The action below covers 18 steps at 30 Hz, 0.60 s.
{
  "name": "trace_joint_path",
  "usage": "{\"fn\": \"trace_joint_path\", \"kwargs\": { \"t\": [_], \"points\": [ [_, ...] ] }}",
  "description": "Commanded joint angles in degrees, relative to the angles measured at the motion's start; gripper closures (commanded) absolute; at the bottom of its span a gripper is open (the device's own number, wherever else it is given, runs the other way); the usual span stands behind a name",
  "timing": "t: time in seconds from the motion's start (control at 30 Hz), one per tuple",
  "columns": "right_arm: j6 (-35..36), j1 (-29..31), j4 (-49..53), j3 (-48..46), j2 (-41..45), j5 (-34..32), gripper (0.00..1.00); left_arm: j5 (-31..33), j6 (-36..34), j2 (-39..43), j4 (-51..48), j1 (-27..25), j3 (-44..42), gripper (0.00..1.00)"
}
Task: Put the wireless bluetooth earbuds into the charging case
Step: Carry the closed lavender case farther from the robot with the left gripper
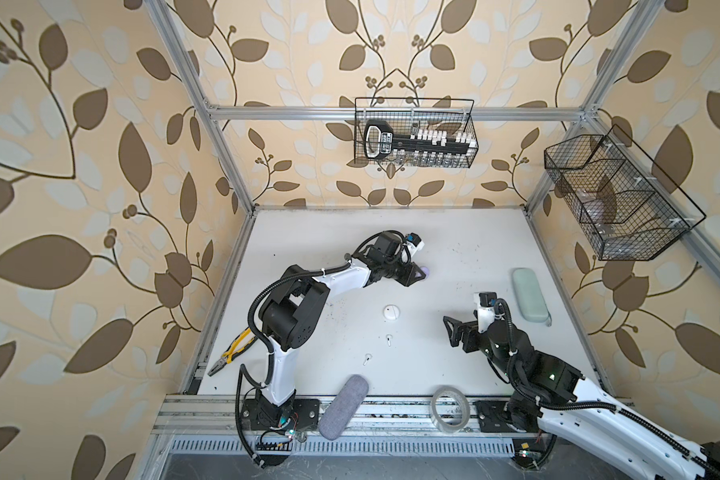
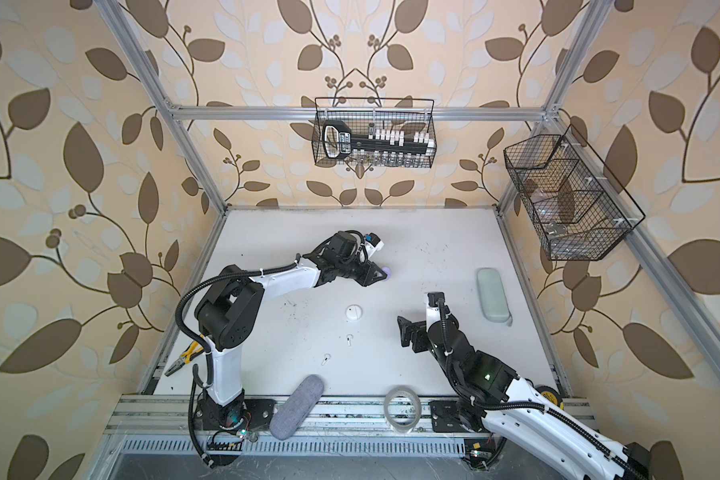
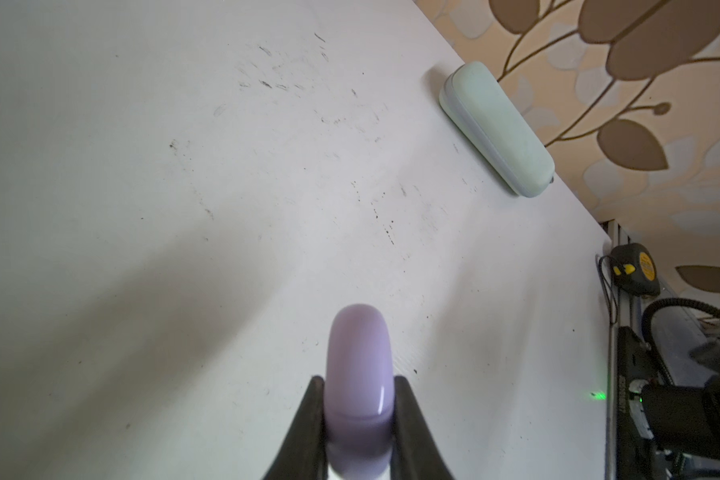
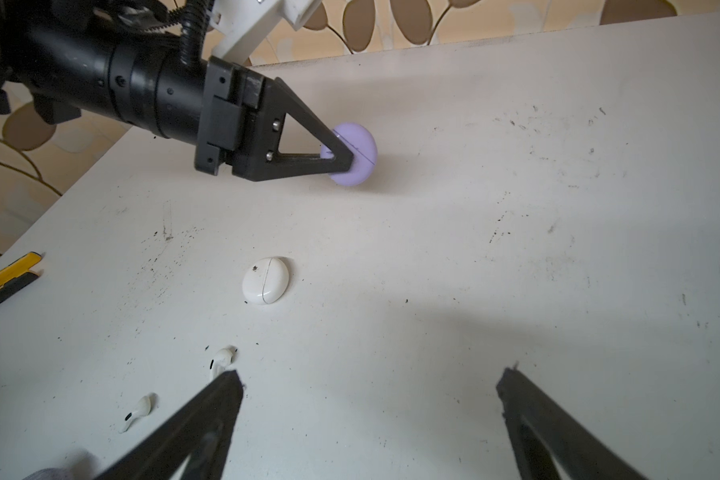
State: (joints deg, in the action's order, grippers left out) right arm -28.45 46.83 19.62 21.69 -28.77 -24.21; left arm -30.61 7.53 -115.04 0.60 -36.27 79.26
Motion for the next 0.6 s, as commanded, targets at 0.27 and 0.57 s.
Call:
{"fn": "trace_joint_path", "kwargs": {
  "t": [0.27,0.57],
  "points": [
    [0.9,0.5,-1.9,-1.9,2.9,-2.0,0.02,-3.4,11.4,-5.1,0.9,1.7,5.2,1.00],
    [-2.3,1.7,4.7,1.4,1.0,-3.2,0.05,-6.6,19.6,-9.6,2.3,3.9,7.3,1.00]
  ]
}}
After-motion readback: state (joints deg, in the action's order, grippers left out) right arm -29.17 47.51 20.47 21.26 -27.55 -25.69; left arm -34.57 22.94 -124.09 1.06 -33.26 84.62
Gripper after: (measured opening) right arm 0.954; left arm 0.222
